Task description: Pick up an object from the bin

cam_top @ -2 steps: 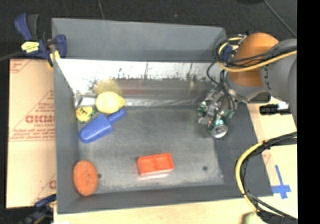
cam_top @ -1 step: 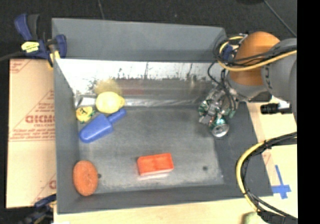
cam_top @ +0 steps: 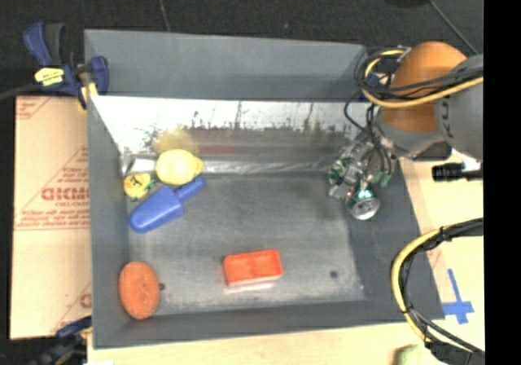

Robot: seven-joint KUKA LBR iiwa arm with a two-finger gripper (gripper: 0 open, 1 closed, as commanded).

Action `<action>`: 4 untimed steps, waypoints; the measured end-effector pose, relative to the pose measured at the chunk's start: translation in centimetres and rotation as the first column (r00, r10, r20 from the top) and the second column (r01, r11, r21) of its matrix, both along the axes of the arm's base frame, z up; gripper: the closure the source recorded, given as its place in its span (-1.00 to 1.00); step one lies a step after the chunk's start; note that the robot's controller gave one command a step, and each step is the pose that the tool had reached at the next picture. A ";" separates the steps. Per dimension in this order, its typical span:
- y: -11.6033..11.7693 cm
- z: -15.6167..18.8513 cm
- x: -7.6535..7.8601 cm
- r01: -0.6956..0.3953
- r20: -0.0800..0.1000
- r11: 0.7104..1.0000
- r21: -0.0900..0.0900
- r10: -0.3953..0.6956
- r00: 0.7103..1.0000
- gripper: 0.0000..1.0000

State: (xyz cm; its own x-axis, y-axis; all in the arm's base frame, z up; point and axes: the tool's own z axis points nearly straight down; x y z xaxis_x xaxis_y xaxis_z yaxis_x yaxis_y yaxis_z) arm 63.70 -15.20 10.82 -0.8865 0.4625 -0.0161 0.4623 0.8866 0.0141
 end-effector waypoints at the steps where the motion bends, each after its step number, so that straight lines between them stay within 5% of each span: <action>1: -0.1 3.6 0.4 -0.002 0.015 1.000 -0.004 0.002 1.000 1.00; 4: -0.2 5.4 0.5 -0.004 0.021 1.000 -0.006 0.004 1.000 1.00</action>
Offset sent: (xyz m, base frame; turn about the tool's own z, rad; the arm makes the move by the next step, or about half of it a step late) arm 0.0029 -0.0008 0.0367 -0.0014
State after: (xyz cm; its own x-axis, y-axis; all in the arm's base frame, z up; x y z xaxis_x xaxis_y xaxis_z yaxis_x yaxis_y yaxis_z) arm 64.15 -15.44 16.23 -0.8879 0.4585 -0.0372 0.4581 0.8887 0.0185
